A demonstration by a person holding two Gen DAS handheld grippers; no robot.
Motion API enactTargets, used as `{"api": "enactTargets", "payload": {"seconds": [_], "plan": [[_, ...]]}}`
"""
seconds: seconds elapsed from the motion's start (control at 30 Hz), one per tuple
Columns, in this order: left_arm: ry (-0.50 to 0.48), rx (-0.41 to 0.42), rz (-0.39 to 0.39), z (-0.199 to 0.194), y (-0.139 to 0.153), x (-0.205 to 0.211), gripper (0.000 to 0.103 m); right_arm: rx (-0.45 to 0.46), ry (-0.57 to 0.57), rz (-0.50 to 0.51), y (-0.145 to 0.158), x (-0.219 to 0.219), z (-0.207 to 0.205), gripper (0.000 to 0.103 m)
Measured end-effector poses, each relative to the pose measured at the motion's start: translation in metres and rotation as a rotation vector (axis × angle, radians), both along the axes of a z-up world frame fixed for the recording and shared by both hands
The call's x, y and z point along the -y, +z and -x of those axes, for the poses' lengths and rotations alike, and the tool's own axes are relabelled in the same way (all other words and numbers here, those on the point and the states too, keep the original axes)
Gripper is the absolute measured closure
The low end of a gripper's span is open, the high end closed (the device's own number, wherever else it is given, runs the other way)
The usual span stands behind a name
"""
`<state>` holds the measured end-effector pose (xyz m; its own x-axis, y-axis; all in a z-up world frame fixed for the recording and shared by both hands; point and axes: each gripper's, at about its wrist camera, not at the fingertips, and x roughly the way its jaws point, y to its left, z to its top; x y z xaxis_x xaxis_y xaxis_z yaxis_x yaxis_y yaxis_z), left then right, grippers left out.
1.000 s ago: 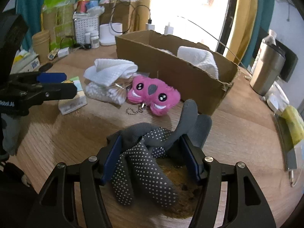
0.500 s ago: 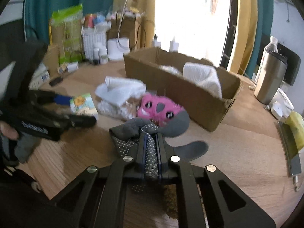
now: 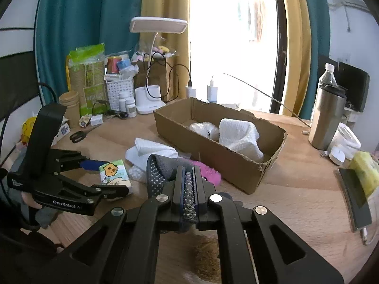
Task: Organize soft objects
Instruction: 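Grasp the gray polka-dot glove with the right tool while the left grasps the cartoon tissue pack, then carry the glove and tissue pack into the box and open both tools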
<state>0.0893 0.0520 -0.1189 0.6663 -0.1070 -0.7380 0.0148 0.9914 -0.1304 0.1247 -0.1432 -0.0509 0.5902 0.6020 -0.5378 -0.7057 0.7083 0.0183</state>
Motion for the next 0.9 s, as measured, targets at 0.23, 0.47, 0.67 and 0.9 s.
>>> {"api": "enactTargets", "payload": {"seconds": [0.23,0.47,0.67,0.9], "plan": [[0.003,0.069,0.039,0.006,0.019,-0.006,0.032,0.038,-0.003,-0.028,0.015,0.006,-0.001,0.096],[0.002,0.129,0.050,0.008,0.040,-0.010,0.032,0.100,-0.010,-0.052,0.038,0.004,-0.003,0.096],[-0.006,0.179,0.047,0.007,0.055,-0.012,0.032,0.142,-0.017,-0.053,0.051,0.004,-0.008,0.096],[-0.021,0.241,0.048,0.001,0.074,-0.014,0.032,0.180,-0.022,-0.048,0.062,0.003,-0.013,0.096]]}}
